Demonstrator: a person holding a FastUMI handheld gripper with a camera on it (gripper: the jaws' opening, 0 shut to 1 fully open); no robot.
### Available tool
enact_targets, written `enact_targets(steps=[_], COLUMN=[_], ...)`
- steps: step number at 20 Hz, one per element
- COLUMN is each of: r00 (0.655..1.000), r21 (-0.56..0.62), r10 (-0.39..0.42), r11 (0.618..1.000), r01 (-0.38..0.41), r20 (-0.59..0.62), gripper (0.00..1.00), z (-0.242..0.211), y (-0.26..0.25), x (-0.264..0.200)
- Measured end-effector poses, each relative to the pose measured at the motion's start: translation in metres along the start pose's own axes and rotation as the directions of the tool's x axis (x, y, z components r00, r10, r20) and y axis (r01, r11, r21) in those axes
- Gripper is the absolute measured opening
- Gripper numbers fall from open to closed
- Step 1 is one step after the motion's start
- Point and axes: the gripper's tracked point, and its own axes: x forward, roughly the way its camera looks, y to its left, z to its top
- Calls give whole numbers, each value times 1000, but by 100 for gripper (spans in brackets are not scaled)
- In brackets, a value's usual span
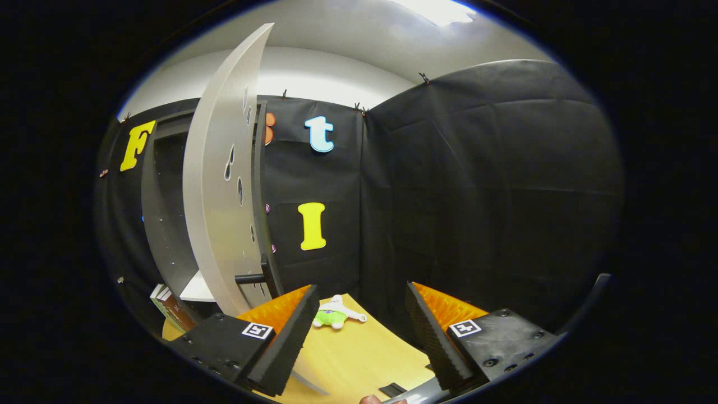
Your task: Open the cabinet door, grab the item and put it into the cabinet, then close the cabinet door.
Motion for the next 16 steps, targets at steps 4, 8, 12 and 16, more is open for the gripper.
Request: enact_targets(steps=[4, 8, 12, 16], r00=[999, 999, 999, 1000], r21=[44, 22, 21, 44], r10=[53, 51, 39, 18], r11=[998, 998, 999, 999], r01=[-52, -51, -39, -18], r20=[-10, 0, 1, 16], gripper=[98, 98, 98, 98], z=[-8, -10, -9, -9], y=[22, 27, 28, 35], x=[0, -4, -9, -16])
